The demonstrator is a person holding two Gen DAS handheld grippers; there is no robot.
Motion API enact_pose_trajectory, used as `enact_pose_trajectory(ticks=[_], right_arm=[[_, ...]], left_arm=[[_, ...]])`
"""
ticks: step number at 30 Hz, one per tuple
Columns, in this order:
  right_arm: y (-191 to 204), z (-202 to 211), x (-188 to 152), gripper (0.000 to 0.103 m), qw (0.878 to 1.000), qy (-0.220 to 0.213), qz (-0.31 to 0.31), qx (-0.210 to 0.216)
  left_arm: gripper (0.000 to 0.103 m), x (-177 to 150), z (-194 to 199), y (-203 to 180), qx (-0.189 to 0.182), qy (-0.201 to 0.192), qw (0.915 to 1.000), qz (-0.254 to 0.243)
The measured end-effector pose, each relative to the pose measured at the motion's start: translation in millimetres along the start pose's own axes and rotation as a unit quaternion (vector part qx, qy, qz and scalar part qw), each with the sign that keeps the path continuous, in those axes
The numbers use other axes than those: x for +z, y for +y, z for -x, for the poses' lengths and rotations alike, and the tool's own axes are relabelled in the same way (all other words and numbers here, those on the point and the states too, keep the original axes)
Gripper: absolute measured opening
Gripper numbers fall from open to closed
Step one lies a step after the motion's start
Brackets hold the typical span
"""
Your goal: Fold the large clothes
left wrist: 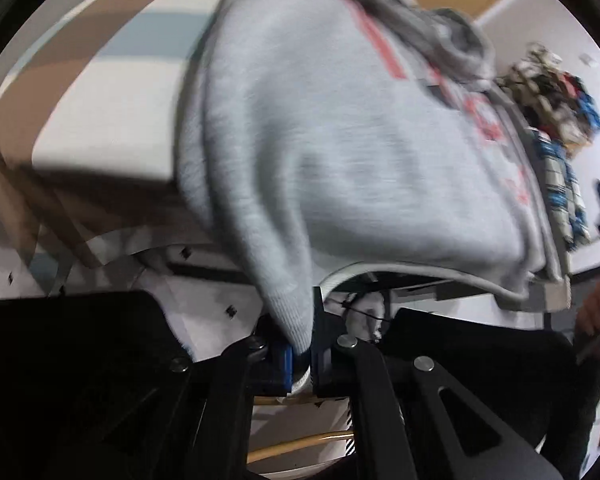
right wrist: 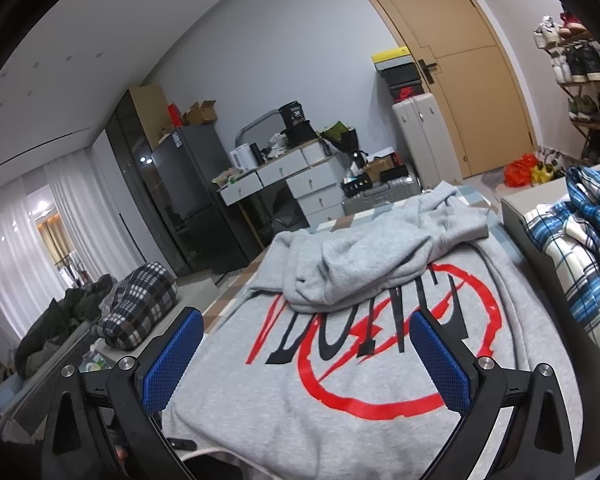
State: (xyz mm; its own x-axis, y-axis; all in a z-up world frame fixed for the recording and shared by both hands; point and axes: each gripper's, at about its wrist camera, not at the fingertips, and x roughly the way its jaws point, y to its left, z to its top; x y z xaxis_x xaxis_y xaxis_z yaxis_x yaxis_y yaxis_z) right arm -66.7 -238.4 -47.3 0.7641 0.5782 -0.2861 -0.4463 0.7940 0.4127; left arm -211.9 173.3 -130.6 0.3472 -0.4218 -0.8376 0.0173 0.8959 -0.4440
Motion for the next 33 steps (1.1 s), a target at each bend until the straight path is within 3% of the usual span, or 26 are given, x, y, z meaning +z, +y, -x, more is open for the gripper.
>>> enact_pose_trajectory(ticks=[6,10,13,17,20,22,26,28,29,31,33], right_arm=[[1.0,-2.0,-0.7,0.103,1.000,0.009,-0.003,0.016],[8.5,-9.5,-4.6,0.103,0.998,0.038,-0.008,0.053],[38.8,-19.9,-15.8,0.103,0.992,0.077,0.035,0.093],[107.1,-31.5,-51.5,0.103,0.976,0.104,0.132,0.138],[151.3,-47.5,-84.3,0.103,0.962,0.125,0.209,0.122],[182.1,-64.0,-111.8,0.103,0.946,0.139,0.274,0.102],[219.5,-92.5,-151.8,0.103,0.914,0.110,0.390,0.025],[228.9,-105.6,-161.0,0.102,0.906,0.101,0.410,0.011],[232.2,-112.5,-162.9,0.100,0.907,0.088,0.411,-0.004],[233.1,-118.3,-157.0,0.085,0.919,0.063,0.390,-0.014],[228.4,-116.3,-145.6,0.055,0.936,0.058,0.348,0.006]], left_arm=[[0.001,-2.2,44.1,0.8,-0.082,-0.017,0.9964,0.013],[0.001,15.2,78.1,-0.3,-0.151,-0.029,0.9872,0.040],[0.001,28.3,96.3,-7.6,-0.186,-0.037,0.9809,0.042],[0.001,38.8,98.8,-21.0,-0.214,-0.023,0.9755,0.045],[0.001,41.9,93.0,-25.6,-0.234,-0.011,0.9706,0.055],[0.001,41.0,91.2,-22.2,-0.250,-0.003,0.9662,0.063],[0.001,38.8,88.5,-15.7,-0.283,0.011,0.9560,0.076],[0.001,38.1,90.3,-11.9,-0.295,0.015,0.9511,0.089],[0.001,37.3,91.2,-8.5,-0.303,0.018,0.9478,0.097],[0.001,38.7,93.3,-5.9,-0.313,0.020,0.9439,0.104],[0.001,39.7,95.6,-2.8,-0.313,0.021,0.9436,0.107]])
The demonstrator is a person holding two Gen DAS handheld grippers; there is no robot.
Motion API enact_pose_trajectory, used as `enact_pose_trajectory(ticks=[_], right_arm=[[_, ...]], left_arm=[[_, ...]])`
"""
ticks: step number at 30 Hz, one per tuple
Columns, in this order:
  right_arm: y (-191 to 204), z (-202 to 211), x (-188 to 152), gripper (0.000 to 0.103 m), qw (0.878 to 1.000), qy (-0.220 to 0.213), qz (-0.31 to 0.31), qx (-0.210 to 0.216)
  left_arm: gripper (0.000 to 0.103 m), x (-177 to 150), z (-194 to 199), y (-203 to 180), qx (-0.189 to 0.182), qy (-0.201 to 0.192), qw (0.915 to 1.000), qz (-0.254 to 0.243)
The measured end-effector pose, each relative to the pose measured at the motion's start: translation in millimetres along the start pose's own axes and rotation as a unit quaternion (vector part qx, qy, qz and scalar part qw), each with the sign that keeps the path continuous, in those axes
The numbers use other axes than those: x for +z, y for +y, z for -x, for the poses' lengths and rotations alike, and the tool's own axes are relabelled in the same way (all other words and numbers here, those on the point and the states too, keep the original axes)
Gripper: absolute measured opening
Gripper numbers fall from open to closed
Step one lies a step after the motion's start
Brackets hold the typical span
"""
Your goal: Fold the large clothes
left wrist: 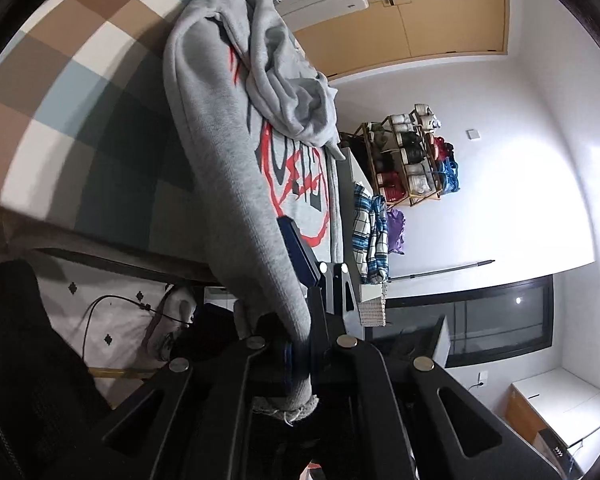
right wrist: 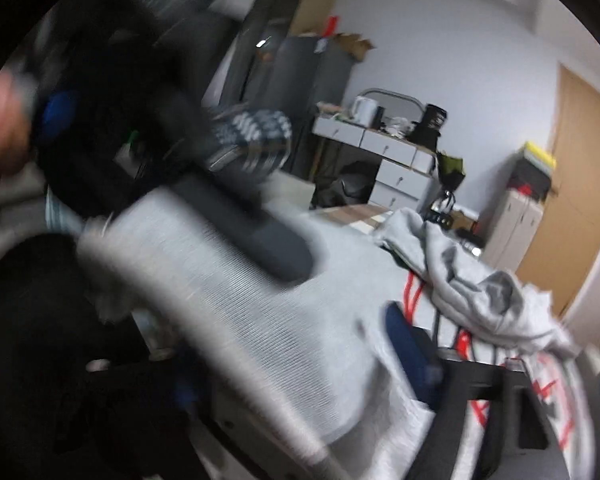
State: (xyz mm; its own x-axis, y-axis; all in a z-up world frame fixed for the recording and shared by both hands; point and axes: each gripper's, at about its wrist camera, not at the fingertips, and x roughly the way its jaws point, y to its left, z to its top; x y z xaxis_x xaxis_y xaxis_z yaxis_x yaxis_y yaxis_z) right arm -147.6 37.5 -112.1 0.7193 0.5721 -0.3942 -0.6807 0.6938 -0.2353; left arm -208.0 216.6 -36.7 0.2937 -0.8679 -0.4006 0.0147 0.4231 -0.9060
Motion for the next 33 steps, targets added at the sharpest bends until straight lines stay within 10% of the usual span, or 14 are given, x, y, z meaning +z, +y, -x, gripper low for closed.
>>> enact_pose_trajectory(ticks=[3,8,12,13,33], right_arm=[[-15.8,17.5,5.7,0.013,0.997,-0.022,-0.059,0.049],[-30.8,30.6,9.7,0.007,0.985,-0.006,-0.123,0.119],[-52.3,25.4,8.0,0.007,0.969,0.007,-0.196,0.151],[-58.5,26.0,6.4,0.007,0.962,0.009,-0.219,0.161],[-25.5,30.0,-6.7,0.020,0.959,0.059,-0.202,0.187]], left_arm=[[0.001,-0.1,12.0,-1.4,-0.001,0.001,1.0000,-0.003],[0.008,-2.0,18.1,-13.4,0.020,-0.018,0.9989,-0.040],[0.081,-7.1,22.7,-9.8,0.053,-0.050,0.9968,-0.033],[0.085,-7.8,23.5,-5.8,0.057,-0.059,0.9964,-0.020],[0.083,6.3,-45.0,23.3,0.075,0.044,0.9962,-0.006]])
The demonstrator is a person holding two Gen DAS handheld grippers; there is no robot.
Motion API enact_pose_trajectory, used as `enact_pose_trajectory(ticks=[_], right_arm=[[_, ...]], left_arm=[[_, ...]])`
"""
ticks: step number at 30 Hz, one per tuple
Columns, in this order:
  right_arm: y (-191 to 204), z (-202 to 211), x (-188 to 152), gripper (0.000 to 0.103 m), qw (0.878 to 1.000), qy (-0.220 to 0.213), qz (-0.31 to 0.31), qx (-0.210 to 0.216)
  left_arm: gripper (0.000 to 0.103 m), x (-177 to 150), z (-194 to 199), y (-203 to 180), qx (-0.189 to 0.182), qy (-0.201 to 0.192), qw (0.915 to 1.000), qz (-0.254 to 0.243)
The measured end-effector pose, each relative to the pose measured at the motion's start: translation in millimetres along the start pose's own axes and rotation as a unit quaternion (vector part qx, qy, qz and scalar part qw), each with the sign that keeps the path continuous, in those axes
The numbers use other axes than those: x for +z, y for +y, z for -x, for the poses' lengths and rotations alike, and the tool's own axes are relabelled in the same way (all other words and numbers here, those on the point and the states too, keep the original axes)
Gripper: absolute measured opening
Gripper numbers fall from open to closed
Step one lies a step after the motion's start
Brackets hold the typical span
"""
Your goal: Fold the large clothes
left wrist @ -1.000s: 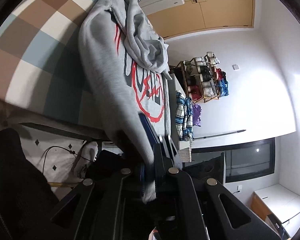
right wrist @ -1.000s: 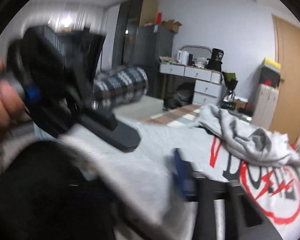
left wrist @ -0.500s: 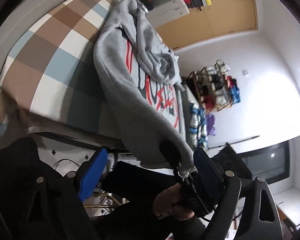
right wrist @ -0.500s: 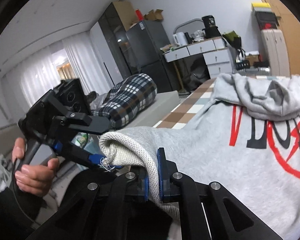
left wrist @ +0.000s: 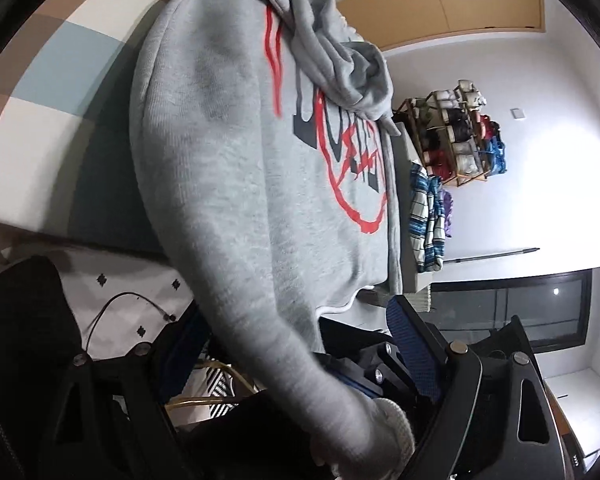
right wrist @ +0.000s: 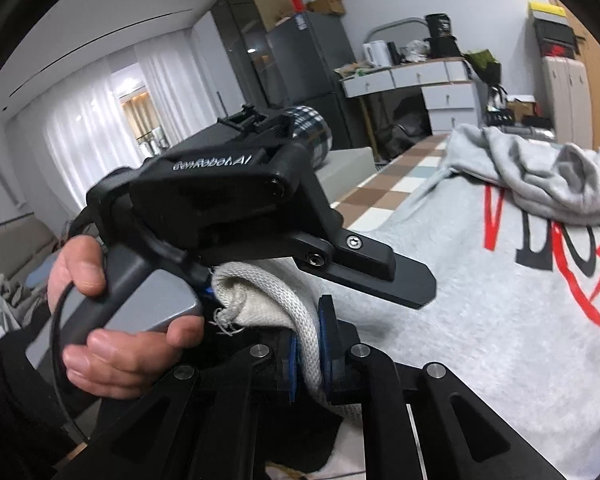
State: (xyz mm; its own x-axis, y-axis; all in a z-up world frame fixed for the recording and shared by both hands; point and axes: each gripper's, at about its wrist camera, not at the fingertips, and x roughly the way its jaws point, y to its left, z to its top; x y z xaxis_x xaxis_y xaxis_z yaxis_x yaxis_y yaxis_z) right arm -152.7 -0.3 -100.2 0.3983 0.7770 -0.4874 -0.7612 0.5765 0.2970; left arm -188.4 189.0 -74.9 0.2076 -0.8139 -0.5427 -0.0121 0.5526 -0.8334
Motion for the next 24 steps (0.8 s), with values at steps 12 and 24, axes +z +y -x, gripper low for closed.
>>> enact_pose_trajectory(ticks=[12,24], right_arm=[[-81.2,160.2,-28.6,0.091,0.980,-0.092,-0.171,-0.054],[-252.1,213.7,-17.5,0.098,0.913,0.098,-0.306,-0.253]], left_arm=[[0.007,-9.9,-0.3,8.1,0.020,0.015,0.9996,-0.014],[0.006,-14.2,-2.3,6.4,0.033,0.015,0.9990,-0.026]])
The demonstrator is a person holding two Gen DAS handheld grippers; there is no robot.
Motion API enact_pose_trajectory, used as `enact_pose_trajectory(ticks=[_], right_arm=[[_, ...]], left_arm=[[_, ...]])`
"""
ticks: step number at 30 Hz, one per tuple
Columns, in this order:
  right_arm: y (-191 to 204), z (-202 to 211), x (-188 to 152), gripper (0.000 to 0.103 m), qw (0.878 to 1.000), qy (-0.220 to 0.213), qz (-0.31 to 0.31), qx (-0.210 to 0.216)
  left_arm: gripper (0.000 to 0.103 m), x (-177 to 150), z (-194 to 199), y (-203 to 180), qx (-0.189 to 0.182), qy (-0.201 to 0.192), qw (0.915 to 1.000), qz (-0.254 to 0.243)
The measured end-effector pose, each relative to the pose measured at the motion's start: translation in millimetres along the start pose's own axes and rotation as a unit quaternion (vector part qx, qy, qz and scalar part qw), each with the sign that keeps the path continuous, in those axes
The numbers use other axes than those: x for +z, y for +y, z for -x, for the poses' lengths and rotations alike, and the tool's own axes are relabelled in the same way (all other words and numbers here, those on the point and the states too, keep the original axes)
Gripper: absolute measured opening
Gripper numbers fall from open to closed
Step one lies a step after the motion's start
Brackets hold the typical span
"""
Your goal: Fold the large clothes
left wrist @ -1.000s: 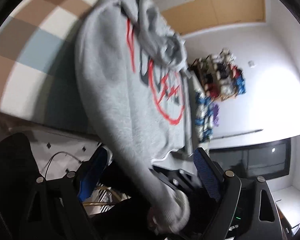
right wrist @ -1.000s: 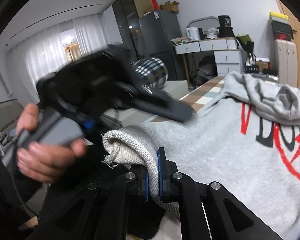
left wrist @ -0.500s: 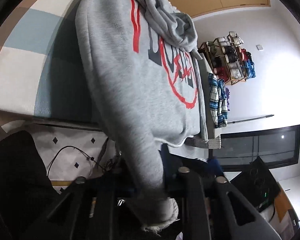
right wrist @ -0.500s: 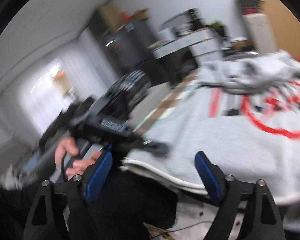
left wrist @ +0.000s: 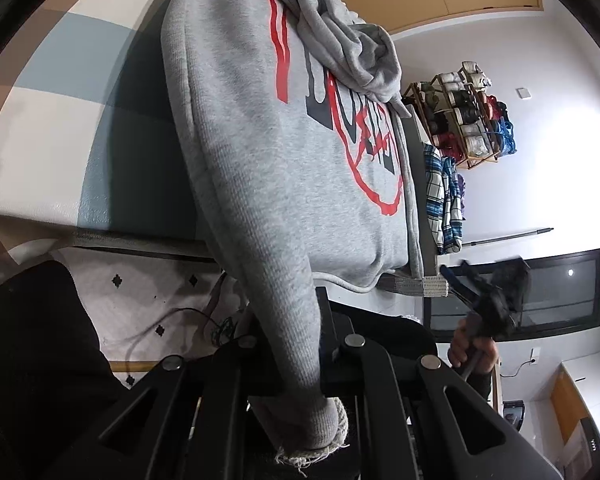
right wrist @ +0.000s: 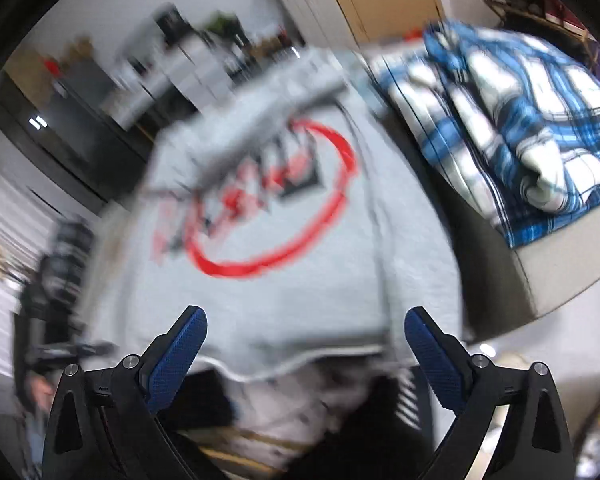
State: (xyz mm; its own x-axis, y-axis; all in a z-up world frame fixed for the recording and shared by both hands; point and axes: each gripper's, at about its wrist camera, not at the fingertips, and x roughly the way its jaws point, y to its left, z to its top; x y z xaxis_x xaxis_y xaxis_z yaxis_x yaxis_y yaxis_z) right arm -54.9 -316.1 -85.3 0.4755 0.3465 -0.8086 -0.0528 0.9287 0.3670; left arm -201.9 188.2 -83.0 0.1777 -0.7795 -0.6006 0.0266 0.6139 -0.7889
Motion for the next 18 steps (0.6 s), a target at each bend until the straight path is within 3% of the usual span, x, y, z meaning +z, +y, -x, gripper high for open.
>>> enact_pose_trajectory(ticks=[4,9,10,11,12,13,14,18], right_arm=[[-2.2,-38.5,8.2,0.081,0.993,0.068,0.038,-0.092],[-5.9,-65.6,3.5,0.053,0.975,0.104,0.080,-0.178],[-4.3,-66.2,2.5,0.053,0.973,0.106,0.090,-0.187],[-2.1,-64.7,2.1,0.045,0.971,0.100,0.102,-0.192],[-0.3,-63.0,1.4,0.023,0.967,0.099,0.113,-0.204],[-0.2,-60.9,1.0,0.012,0.965,0.101,0.119,-0.212],[-0.8,-58.8,1.0,0.008,0.965,0.099,0.119,-0.211],[-14.6,-36.5,2.1,0.005,0.983,0.070,0.073,-0.156]], left_arm=[[0.006,-1.5,-3.5,-3.2,0.008,0.002,0.9999,-0.007],[0.006,-2.4,-2.7,-1.8,0.001,0.003,1.0000,-0.004],[0.006,-2.4,-2.5,-1.3,0.001,0.004,1.0000,-0.004],[0.006,-2.4,-2.6,-1.3,0.001,0.005,1.0000,-0.004],[0.006,-2.5,-2.8,-1.3,0.001,0.006,1.0000,-0.005],[0.006,-2.7,-3.2,-1.7,0.003,0.006,1.0000,-0.005],[0.006,-2.7,-3.8,-1.8,0.004,0.007,1.0000,-0.005],[0.006,-3.5,-6.0,-2.3,0.012,0.010,0.9999,-0.007]])
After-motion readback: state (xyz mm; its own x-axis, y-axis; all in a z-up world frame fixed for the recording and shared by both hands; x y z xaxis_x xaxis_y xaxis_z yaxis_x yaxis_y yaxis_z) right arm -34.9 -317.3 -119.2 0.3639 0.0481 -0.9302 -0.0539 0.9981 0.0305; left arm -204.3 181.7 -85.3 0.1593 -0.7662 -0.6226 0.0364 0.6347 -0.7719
